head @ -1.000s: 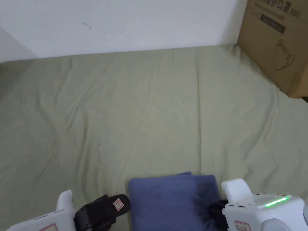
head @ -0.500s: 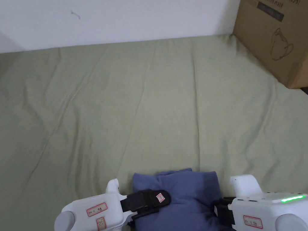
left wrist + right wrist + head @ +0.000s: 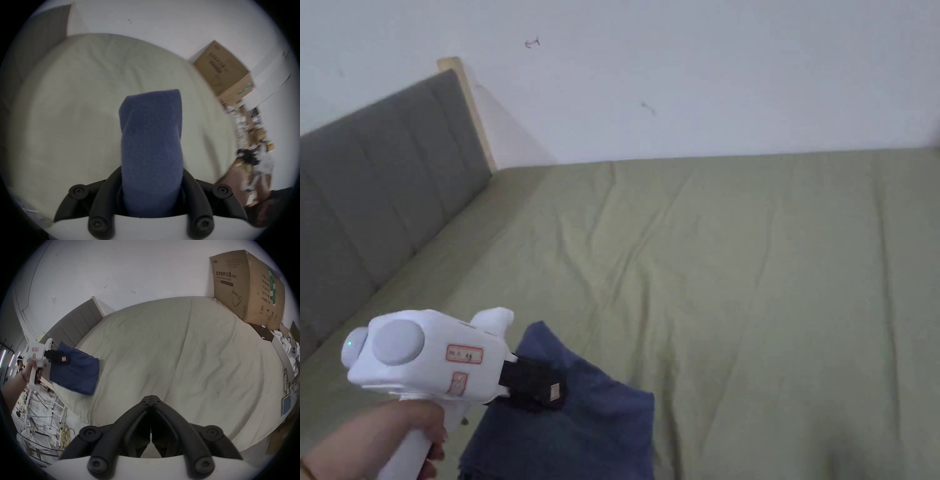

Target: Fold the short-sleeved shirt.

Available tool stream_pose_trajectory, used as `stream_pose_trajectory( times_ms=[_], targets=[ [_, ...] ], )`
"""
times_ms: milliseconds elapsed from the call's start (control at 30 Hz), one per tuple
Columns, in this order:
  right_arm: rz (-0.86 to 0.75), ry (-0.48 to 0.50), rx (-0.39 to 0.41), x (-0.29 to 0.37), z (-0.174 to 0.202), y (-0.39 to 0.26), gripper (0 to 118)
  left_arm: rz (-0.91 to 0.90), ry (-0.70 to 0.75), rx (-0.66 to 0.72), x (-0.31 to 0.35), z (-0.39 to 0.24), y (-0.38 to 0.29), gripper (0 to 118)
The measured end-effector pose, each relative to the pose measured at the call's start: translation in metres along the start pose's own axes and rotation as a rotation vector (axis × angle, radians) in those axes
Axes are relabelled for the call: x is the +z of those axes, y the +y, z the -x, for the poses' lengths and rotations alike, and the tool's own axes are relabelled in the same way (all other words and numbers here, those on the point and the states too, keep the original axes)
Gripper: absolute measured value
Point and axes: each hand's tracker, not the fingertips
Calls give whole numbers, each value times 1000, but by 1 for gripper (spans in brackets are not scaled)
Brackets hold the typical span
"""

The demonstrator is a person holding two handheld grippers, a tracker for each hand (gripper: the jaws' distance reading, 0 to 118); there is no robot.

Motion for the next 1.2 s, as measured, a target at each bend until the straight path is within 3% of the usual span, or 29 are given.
stream_pose_trajectory(
  times_ms=[167, 233, 267, 300, 367, 433, 567, 667, 733, 800, 833, 867, 900, 1033, 1200],
  targets=[
    [40, -39, 34, -1, 11, -5, 0, 109, 409, -141, 7, 68, 23, 23],
    [57, -70, 47, -5, 14, -5, 0, 130, 511, -181, 2, 88, 24, 23],
    [63, -80, 43, -7, 15, -5, 0, 122, 516, -170, 1, 98, 24, 35],
    [68, -86, 34, -8, 15, -4, 0, 107, 513, -149, -1, 107, 25, 58],
    [73, -88, 17, -11, 8, -5, 0, 52, 524, -126, 5, 118, 24, 117],
    [70, -87, 16, -11, 11, -3, 0, -31, 499, -125, 18, 129, 25, 116],
    [44, -98, 42, -8, 19, 4, 0, -141, 586, -123, 48, 129, 21, 116],
    [-7, -86, 52, 0, 24, 9, 0, -259, 499, -102, 69, 107, 8, 116],
    [-61, -80, 69, 8, 27, 12, 0, -342, 398, -96, 77, 59, -11, 106],
    [-114, -75, 87, 15, 29, 15, 0, -450, 312, -86, 77, 17, -31, 40],
    [-131, -74, 91, 19, 31, 17, 0, -484, 279, -76, 75, -9, -39, 40],
    [-145, -73, 93, 23, 31, 18, 0, -520, 245, -62, 70, -33, -50, 28],
    [-143, -72, 90, 27, 32, 21, 0, -540, 217, -51, 63, -55, -59, 5],
    [-185, -35, 76, 49, 32, 25, 0, -698, 34, -71, 48, -142, -90, 1],
    [-421, -74, 100, 99, 28, 31, 0, -954, 74, -100, 60, -243, -109, 1]
  ],
)
